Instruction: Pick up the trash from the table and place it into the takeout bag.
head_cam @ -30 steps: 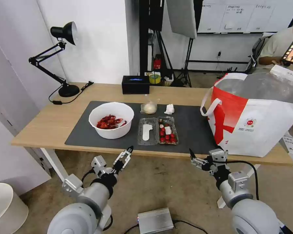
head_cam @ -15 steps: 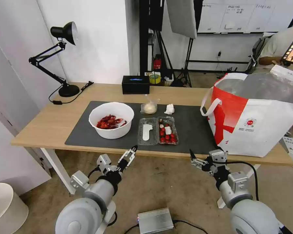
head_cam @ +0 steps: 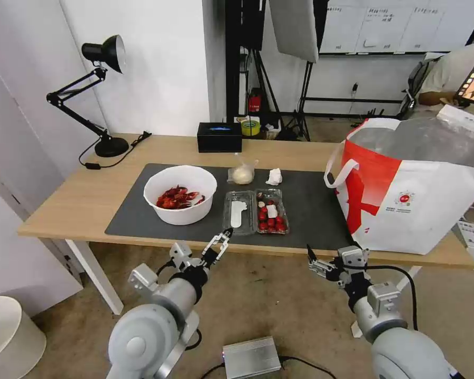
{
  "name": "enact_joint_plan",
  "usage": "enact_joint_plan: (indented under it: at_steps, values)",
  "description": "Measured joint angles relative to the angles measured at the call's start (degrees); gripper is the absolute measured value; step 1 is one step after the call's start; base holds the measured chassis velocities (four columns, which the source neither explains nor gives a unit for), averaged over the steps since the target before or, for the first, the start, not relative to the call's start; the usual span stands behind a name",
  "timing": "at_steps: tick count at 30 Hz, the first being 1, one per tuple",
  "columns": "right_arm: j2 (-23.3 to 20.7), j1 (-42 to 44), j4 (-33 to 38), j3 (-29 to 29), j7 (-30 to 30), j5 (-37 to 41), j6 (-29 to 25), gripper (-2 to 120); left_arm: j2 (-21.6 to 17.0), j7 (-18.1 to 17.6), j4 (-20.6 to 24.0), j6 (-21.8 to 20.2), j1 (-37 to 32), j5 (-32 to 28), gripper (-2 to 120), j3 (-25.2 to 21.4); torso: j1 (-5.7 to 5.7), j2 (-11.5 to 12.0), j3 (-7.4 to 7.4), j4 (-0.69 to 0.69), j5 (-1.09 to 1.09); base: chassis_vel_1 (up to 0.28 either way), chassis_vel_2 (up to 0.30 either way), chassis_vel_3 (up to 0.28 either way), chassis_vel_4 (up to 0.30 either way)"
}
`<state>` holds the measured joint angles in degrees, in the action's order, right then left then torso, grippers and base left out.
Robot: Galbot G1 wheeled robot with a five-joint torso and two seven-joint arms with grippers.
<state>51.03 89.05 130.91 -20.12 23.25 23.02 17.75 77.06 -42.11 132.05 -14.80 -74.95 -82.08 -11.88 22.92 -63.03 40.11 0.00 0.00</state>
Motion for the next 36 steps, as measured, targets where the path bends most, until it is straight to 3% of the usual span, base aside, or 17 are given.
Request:
enact_joint_plan:
  at_steps: [5,15,36]
  values:
    - [0.5,0.1,0.0,0.0,0.0,-0.1,0.0,100,0.5,-0.8,-1.0,0.0,1.5,-0.6,100,0.6,0.0,0.0,0.0,0.0,0.0,0.0,0.0,0.0,0.0]
    - [1.1,-0.1,-0.4,0.6,0.0,-0.7,0.0,100,2.6,-5.7,-5.2,0.0,8.0,-2.0,100,2.5,0.0,0.0,0.0,0.0,0.0,0.0,0.0,0.0,0.0]
    - [1.5,0.3,-0.4,0.4,0.3,-1.1,-0.1,100,7.2,-14.7,-10.3,-1.4,14.2,-2.3,100,5.4,0.0,0.0,0.0,0.0,0.0,0.0,0.0,0.0,0.0]
